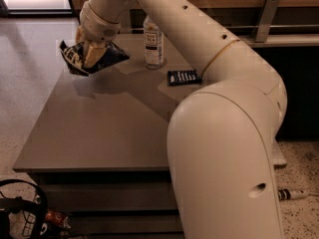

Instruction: Pick blue chip bag

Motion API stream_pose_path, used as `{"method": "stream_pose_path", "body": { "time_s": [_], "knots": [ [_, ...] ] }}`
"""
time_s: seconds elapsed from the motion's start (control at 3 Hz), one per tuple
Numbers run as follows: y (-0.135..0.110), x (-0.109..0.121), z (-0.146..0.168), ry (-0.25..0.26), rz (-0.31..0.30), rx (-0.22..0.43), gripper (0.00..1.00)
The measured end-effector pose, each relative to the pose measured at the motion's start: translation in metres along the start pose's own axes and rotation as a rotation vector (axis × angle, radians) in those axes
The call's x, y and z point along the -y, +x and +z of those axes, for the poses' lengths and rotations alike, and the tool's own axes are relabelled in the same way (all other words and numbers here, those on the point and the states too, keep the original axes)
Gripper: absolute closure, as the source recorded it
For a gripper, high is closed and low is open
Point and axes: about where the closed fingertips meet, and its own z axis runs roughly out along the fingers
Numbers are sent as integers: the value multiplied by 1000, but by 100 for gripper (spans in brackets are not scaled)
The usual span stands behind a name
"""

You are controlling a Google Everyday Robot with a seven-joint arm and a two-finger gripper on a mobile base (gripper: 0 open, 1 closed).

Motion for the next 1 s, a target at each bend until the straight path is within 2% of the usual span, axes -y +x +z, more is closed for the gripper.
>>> {"method": "stream_pose_path", "body": {
  "time_s": [0.67,1.0],
  "knots": [
    [-1,4,-37,124,-101,99,100],
    [-2,3,-44,147,-130,118,100]
  ]
}}
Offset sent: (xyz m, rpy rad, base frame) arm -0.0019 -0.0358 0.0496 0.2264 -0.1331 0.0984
